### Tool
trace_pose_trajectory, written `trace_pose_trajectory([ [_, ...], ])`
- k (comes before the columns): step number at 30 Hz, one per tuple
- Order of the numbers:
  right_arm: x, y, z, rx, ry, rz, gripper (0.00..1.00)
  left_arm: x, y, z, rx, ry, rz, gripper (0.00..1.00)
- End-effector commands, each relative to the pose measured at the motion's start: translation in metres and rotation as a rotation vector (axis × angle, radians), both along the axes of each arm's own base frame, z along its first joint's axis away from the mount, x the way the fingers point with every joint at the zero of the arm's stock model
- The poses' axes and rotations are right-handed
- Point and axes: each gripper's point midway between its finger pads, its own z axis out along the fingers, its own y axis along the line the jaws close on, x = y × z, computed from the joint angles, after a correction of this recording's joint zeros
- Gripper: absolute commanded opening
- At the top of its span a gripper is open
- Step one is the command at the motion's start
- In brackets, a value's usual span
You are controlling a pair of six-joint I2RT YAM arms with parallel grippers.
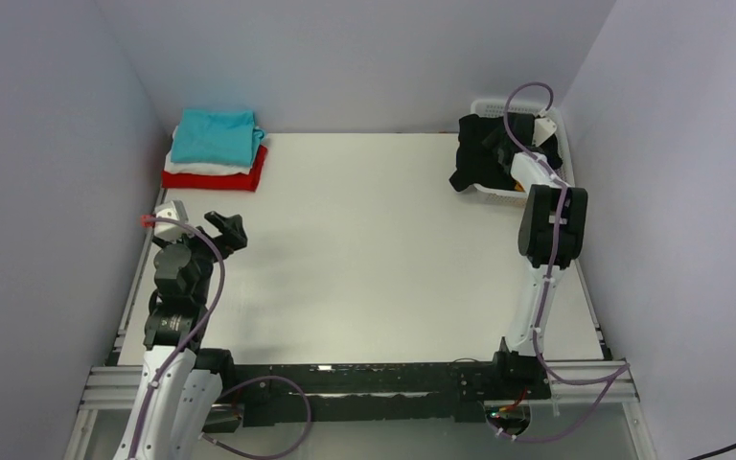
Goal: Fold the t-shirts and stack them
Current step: Grab crumpled tshirt from bin with the right arm
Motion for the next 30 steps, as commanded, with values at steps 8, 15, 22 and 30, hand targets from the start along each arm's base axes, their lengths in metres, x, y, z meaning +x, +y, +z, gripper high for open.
trace_pose_trajectory([
  [8,0.070,-0.008,-0.009,0.065,-0.193,0.005,0.80,0.011,-0.006,0.002,0.017,-0.020,-0.042,0.99],
  [15,0.070,-0.009,0.020,0.054,-0.300,0.027,0.00,0.014,-0.008,0.000,0.015,-0.014,-0.050,0.99],
  [22,0.056,0.004,0.110,0.022,-0.480,0.110,0.00,0.015,-0.010,-0.001,0.007,-0.014,-0.058,0.99],
  [30,-0.007,0.051,0.241,0.038,-0.765,0.298,0.00,0.012,-0.014,0.003,-0.003,-0.025,-0.078,0.99],
])
